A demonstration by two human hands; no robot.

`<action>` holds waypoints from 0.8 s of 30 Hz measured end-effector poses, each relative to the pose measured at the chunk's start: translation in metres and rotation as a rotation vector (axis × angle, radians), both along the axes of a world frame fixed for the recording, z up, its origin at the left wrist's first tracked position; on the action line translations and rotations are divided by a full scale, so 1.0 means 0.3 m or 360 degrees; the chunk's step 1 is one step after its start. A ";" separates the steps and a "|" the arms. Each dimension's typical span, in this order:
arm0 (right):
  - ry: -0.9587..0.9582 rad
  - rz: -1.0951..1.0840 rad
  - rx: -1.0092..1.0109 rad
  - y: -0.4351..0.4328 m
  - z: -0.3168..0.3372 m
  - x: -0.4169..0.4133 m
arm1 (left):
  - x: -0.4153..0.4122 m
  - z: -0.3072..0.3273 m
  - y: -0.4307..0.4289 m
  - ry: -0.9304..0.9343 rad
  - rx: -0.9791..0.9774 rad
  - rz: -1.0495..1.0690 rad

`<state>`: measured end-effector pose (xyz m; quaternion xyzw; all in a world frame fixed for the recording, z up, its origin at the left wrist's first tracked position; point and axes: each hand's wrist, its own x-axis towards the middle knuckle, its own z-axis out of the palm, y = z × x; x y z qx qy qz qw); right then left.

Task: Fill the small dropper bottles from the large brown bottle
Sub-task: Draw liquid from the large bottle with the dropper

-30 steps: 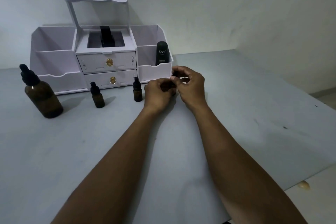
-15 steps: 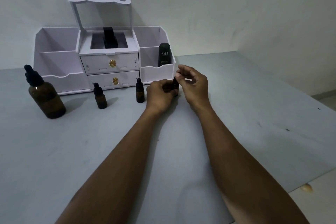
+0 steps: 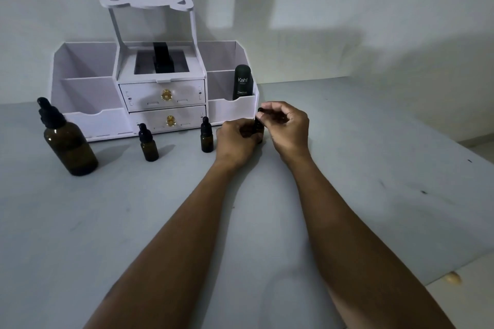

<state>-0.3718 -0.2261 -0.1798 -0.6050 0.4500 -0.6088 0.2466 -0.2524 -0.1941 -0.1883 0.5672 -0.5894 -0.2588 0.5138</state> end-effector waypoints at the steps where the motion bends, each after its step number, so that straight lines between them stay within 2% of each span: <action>1: -0.0012 -0.0005 -0.0007 0.000 -0.001 0.002 | 0.000 -0.001 0.000 -0.0004 0.0002 -0.0001; 7: 0.0025 0.0045 0.0023 0.001 -0.001 0.001 | -0.001 0.002 -0.002 0.0027 0.0022 -0.0012; 12: -0.0095 0.0028 0.0037 0.004 0.008 0.002 | 0.001 0.000 -0.006 0.0016 0.0019 -0.0008; 16: 0.0014 0.0012 0.0041 0.002 0.006 -0.002 | 0.001 -0.002 -0.009 0.0026 0.0016 -0.0010; 20: -0.0059 -0.0018 0.0049 0.001 0.006 -0.001 | 0.001 -0.003 -0.010 0.0048 0.0021 -0.0019; 24: 0.0018 0.0005 0.0079 0.004 0.004 -0.001 | -0.001 -0.005 -0.009 0.0063 0.0011 -0.0019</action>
